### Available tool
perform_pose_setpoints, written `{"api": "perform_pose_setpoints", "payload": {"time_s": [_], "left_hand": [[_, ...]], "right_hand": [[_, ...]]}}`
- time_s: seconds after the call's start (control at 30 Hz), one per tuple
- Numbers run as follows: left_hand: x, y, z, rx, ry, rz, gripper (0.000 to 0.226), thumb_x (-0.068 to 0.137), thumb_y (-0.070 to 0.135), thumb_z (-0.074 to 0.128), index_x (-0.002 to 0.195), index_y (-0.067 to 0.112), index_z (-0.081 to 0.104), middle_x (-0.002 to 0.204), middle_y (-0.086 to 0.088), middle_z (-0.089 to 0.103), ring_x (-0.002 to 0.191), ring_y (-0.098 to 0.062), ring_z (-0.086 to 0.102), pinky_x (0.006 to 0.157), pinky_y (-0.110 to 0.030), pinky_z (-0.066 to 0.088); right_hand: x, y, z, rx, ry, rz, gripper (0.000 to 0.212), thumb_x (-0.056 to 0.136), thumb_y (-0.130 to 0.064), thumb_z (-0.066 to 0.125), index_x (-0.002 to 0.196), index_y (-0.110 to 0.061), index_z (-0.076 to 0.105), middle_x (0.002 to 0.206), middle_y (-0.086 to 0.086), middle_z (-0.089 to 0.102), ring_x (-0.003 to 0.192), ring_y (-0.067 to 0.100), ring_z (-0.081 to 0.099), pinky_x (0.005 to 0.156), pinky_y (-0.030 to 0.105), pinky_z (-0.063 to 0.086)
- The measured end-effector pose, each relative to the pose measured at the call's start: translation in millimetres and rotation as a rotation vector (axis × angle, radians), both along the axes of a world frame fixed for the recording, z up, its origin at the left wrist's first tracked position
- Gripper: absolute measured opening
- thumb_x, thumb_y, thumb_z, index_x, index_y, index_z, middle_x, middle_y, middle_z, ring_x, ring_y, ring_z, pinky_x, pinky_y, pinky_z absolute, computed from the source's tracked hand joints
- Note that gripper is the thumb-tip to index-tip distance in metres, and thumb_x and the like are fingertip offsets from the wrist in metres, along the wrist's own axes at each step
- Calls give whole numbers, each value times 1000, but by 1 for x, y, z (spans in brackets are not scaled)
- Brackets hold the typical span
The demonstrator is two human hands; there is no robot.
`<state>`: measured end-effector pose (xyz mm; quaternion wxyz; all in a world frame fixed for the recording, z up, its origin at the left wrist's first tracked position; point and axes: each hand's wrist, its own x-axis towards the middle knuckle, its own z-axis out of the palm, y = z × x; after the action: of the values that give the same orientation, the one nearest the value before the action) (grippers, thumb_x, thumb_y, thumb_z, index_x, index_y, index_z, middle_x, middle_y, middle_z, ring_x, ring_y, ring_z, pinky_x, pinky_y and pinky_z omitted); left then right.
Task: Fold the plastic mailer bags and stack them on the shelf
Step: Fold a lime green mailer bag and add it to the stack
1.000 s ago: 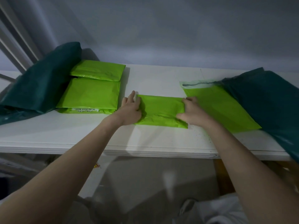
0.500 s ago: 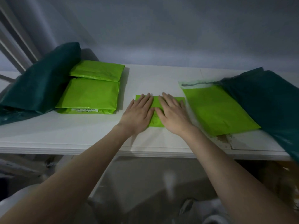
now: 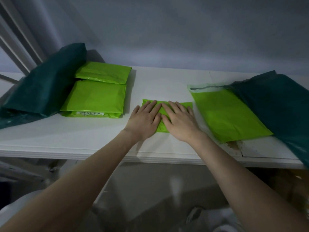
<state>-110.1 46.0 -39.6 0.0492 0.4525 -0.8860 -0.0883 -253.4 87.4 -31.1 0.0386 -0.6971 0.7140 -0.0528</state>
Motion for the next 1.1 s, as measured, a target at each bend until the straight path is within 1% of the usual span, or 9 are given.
{"api": "perform_pose_setpoints", "payload": {"time_s": [0.07, 0.27, 0.4, 0.47, 0.53, 0.63, 0.73, 0.9, 1.1], "left_hand": [[0, 2, -1, 12, 28, 20, 51, 101, 33, 18, 150, 24, 10, 159, 3, 8, 147, -17, 5, 117, -43, 8], [0, 3, -5, 17, 63, 31, 57, 97, 38, 10, 151, 21, 4, 159, -1, -3, 147, -25, -4, 117, -40, 2], [-1, 1, -7, 35, 82, 50, 54, 102, 34, 17, 151, 17, 2, 159, -8, -6, 147, -24, -3, 118, -38, 4], [1, -2, -10, 21, 38, 33, 61, 97, 42, 4, 151, 13, 5, 159, -10, -3, 147, -26, -3, 119, -42, 7], [1, -5, -14, -1, -11, 5, 79, 86, 48, -12, 150, 8, 8, 159, -12, 0, 146, -29, -3, 119, -45, 8], [0, -6, -13, 6, -18, 3, 82, 83, 50, -12, 150, 6, 6, 158, -13, -2, 146, -28, -3, 119, -44, 7], [0, -3, -12, 15, 3, 2, 87, 78, 54, -17, 151, 11, 1, 158, -10, -8, 146, -26, -7, 119, -42, 5], [2, -5, -19, -27, -7, -6, 96, 76, 61, -30, 151, 14, 6, 159, -10, -6, 146, -26, -9, 119, -43, 2], [0, -3, -11, 40, 50, 31, 85, 79, 59, -12, 151, 14, 0, 158, -10, -6, 146, -23, -8, 119, -44, 6]], "right_hand": [[1, 3, -3, -26, 10, -10, 53, 99, -43, 27, 149, -28, 19, 158, 0, 16, 146, 25, 9, 116, 51, 4], [2, 6, -7, -25, -62, -98, 56, 95, -52, 27, 148, -39, 14, 160, 2, 4, 146, 31, -5, 115, 56, 2], [2, 6, -7, -12, -82, -115, 57, 94, -54, 28, 147, -41, 10, 159, 5, 3, 146, 31, -1, 115, 56, 5], [1, 4, -7, 5, -85, -106, 58, 95, -54, 27, 148, -39, 8, 159, 7, 3, 146, 31, 0, 116, 55, 6], [0, 3, -6, 31, -87, -104, 60, 95, -54, 26, 149, -36, 6, 159, 8, 1, 146, 31, -1, 116, 55, 4], [-2, 2, -6, 64, -119, -100, 62, 96, -54, 22, 150, -31, 1, 159, 8, -3, 146, 30, -5, 115, 54, -2], [-3, 3, -8, 34, -151, -94, 57, 98, -49, 16, 150, -32, -1, 160, 6, -3, 147, 26, -7, 116, 51, -3], [-1, 5, -11, -29, -103, -104, 55, 99, -46, 12, 150, -30, -2, 160, 3, -2, 147, 24, -6, 118, 49, -2], [-5, 0, -12, -16, -137, -86, 59, 98, -49, 23, 150, -28, 5, 160, 5, 4, 147, 26, 1, 119, 47, 2]]}}
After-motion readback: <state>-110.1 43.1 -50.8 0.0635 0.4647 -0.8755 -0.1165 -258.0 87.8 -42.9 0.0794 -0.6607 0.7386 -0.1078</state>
